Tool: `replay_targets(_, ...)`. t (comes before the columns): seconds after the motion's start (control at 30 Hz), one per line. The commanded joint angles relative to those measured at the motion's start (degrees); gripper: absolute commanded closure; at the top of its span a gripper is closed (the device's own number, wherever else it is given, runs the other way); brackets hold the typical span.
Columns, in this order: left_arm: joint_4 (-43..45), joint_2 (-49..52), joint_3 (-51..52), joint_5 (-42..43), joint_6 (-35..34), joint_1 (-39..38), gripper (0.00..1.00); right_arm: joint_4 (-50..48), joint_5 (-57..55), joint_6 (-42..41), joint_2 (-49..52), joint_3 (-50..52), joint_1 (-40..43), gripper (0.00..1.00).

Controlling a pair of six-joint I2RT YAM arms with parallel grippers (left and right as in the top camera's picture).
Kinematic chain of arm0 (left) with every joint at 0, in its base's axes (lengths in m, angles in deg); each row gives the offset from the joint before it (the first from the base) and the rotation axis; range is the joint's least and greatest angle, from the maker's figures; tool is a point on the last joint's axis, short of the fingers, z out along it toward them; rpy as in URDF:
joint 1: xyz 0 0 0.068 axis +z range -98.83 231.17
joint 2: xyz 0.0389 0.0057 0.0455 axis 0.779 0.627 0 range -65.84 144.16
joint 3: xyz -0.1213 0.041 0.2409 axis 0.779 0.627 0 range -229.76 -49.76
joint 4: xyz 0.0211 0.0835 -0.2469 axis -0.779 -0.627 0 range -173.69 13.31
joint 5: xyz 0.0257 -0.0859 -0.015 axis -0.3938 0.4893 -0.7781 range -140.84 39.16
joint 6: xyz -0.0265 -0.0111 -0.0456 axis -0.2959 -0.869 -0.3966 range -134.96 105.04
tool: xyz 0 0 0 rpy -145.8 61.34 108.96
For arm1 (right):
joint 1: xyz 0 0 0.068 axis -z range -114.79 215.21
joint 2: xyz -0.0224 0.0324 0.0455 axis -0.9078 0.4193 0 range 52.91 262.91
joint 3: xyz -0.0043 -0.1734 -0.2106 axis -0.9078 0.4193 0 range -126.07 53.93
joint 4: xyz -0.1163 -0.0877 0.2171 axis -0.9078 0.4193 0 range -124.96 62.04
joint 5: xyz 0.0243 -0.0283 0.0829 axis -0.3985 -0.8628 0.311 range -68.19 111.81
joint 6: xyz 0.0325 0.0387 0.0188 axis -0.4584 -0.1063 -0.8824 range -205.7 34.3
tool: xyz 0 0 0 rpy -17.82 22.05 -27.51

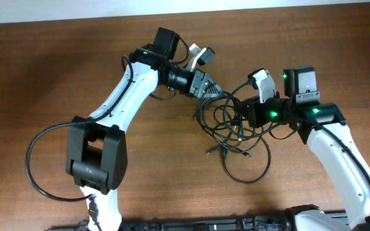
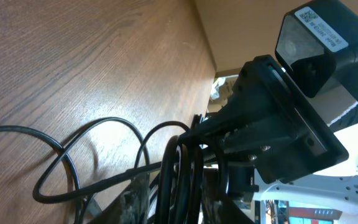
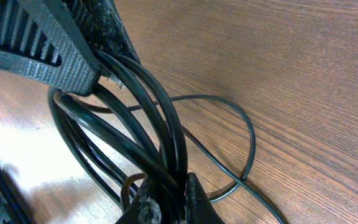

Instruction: Untangle cables

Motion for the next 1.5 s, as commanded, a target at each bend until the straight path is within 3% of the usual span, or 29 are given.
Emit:
replay_targets(0.0,-0.1,-1.7,-0.1,-1.0,1.2,0.2,0.78,-0.3,0.6,-0.2,-0.2,-0.3,0.0,0.96)
replay_targets(0.03,-0.1,-1.7,-0.1,-1.0,1.2,0.2,0.81,-0.3,0.6,-0.2,-0.2,-0.3,0.0,0.96)
replay_targets(0.1,-0.1,-1.7,-0.1,-2.4,2.2,0.2,1.0,-0.2,0.6,-0.2,-0.2,-0.3,0.0,0.96)
replay_targets(0.23,-0.1,-1.7,-0.1,-8.1,2.3,0.8,1.0,-0.1,0.2,-0.2,-0.2,-0.3,0.1,0.95)
replay_targets(0.3,0.0,-2.1,-0.3,-8.1,2.9,2.8,1.0,1.9,-6.7,-0.3,-0.2,-0.3,0.1,0.95)
replay_targets(0.4,2.0,-6.1,-0.3,-11.1,3.1,9.4,1.0,5.6,-22.6,-9.6,-0.2,-0.3,0.1,0.95)
replay_targets(0.47,4.1,-9.8,-0.3,-11.0,3.1,13.5,1.0,5.7,-25.1,-12.4,-0.2,-0.3,0.0,0.87)
replay_targets(0.57,7.5,-14.2,-0.3,-10.9,2.2,16.5,1.0,6.4,-29.4,-17.7,-0.2,-0.3,0.1,0.87)
replay_targets(0.67,14.5,-18.5,-0.3,-8.5,-5.6,21.0,1.0,8.5,-38.7,-25.8,-0.2,-0.3,0.1,0.87)
replay_targets(0.7,20.5,-19.8,-0.3,-0.7,-10.6,23.1,1.0,8.0,-38.2,-25.8,-0.2,-0.3,0.1,0.82)
replay_targets(0.77,35.2,-20.0,-0.3,8.0,-23.1,22.7,1.0,4.5,-28.1,-24.6,-0.2,-0.3,0.0,0.71)
replay_targets(0.83,44.5,-20.0,-0.3,9.7,-28.1,18.9,1.0,-0.3,-11.7,-14.9,-0.2,-0.3,0.0,0.64)
replay_targets(0.87,46.1,-20.0,-0.3,9.8,-27.6,15.8,0.95,-1.1,-11.7,-14.8,-0.2,-0.3,0.1,0.62)
replay_targets(0.93,42.1,-19.9,-0.3,9.7,-20.5,12.8,0.81,0.3,-18.8,-14.8,-0.2,-0.3,0.1,0.6)
replay_targets(0.97,36.2,-19.9,-0.3,8.0,-16.5,13.0,0.64,2.9,-26.3,-17.0,-0.2,-0.3,0.4,0.6)
replay_targets(1.03,22.6,-19.9,-0.3,-0.4,-9.2,13.7,0.47,4.8,-29.4,-18.3,-0.2,-0.3,1.7,0.59)
replay_targets(1.1,8.6,-19.9,-0.3,-22.6,-2.4,13.8,0.42,4.9,-29.0,-18.3,-0.2,-0.3,3.7,0.59)
replay_targets(1.17,2.3,-19.4,-0.1,-42.1,-2.5,13.4,0.38,4.9,-28.8,-18.3,-0.2,-0.3,3.8,0.59)
replay_targets(1.3,-5.2,-13.8,0.0,-46.3,-2.5,13.3,0.35,5.3,-28.8,-18.3,-0.2,-0.3,3.8,0.59)
replay_targets(1.47,-8.0,-1.8,0.0,-40.8,-2.5,8.2,0.41,6.3,-28.8,-18.3,-0.2,-0.3,3.8,0.59)
